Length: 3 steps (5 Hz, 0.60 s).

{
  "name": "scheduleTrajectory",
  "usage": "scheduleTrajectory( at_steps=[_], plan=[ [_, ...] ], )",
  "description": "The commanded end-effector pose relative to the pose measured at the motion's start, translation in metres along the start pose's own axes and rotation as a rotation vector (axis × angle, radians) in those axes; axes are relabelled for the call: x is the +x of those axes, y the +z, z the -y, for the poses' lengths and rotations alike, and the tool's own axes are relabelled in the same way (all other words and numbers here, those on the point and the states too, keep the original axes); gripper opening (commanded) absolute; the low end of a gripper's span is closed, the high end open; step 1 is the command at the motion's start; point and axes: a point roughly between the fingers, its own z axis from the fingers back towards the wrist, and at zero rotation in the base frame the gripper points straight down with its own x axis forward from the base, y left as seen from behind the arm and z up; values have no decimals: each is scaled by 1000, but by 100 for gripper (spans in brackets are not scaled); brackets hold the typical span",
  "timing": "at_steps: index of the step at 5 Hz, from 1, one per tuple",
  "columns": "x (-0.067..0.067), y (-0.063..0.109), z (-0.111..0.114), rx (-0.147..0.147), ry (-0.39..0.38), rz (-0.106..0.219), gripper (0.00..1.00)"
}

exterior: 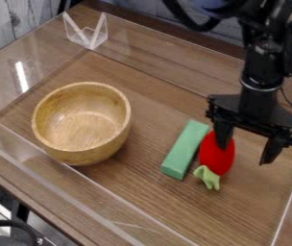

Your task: Move the red fruit to the right side of the table

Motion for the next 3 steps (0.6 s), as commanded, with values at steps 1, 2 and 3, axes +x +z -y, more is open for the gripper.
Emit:
scheduleTrajectory(
  at_steps=[1, 2, 3],
  plan=[
    [8, 4, -8, -21, -38, 29, 100],
    [9, 0, -17, -27, -72, 24, 100],
    [7, -6, -20, -23, -28, 25, 100]
  ],
)
